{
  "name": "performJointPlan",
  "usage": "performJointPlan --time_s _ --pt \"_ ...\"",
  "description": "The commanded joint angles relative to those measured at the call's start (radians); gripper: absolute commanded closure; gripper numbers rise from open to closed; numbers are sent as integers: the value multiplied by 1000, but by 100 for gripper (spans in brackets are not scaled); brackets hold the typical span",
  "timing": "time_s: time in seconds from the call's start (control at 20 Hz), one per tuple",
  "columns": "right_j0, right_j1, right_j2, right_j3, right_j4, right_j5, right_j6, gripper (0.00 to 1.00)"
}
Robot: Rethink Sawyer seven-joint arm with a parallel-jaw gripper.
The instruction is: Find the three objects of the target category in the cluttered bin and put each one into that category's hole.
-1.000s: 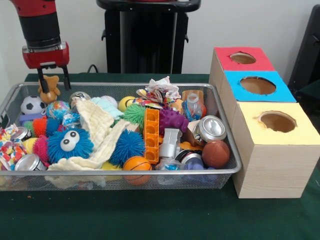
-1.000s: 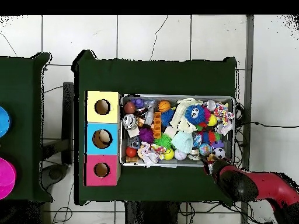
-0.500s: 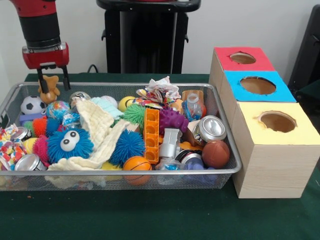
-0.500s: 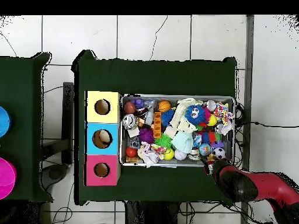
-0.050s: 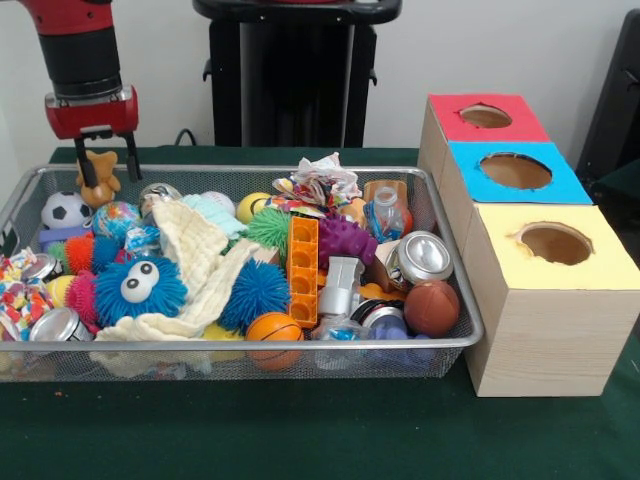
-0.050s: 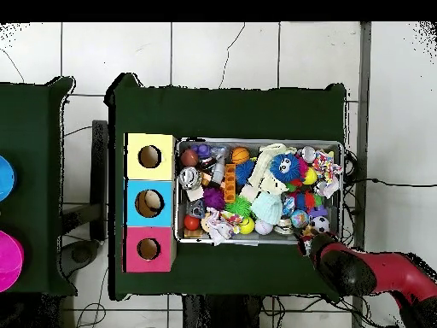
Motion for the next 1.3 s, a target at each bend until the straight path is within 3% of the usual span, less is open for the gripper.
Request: performJointPlan --time_s 0.05,0.55,1.3 --pt "-23 50 11 -93 -70 39 -279 0" --pt "-39 62 35 -120 -47 74 -331 0" --pt "-16 -4 56 -107 6 135 -330 0"
